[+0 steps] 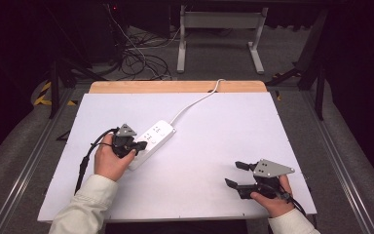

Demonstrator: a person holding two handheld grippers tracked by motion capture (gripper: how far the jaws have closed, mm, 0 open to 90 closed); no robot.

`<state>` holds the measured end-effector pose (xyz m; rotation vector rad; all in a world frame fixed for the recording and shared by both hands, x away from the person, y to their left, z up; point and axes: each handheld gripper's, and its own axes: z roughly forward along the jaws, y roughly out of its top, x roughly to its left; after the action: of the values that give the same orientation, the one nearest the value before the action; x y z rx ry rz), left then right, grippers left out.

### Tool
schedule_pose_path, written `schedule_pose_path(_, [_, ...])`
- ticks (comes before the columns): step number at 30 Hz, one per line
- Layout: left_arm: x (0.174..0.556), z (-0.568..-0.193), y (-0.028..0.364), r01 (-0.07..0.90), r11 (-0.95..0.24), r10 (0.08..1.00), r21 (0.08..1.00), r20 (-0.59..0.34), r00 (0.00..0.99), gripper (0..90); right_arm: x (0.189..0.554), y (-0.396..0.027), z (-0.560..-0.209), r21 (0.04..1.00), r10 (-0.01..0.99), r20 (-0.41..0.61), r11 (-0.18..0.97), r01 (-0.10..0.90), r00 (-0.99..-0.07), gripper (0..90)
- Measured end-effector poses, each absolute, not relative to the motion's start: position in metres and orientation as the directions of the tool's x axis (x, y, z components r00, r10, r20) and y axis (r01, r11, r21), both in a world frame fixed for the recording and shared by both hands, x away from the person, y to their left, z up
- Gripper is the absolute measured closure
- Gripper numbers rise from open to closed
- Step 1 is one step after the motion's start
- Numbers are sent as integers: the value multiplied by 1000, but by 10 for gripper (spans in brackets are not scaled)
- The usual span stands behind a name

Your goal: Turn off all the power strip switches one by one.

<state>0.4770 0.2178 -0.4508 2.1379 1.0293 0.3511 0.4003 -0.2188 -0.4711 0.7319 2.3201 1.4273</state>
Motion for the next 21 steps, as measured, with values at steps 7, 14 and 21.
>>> schedule_pose_path(7, [478,-454,217,570,-434,764,698,-50,643,900,400,-218,-471,891,574,-2,373,258,-819,297])
schedule_pose_path(14, [479,-456,217,571,-443,765,691,-41,643,900,400,-218,-471,891,573,-4,374,257,-819,297])
schedule_pose_path(21, [479,-458,216,569,-448,764,690,-35,644,900,400,-219,-471,892,575,-5,372,256,-818,297])
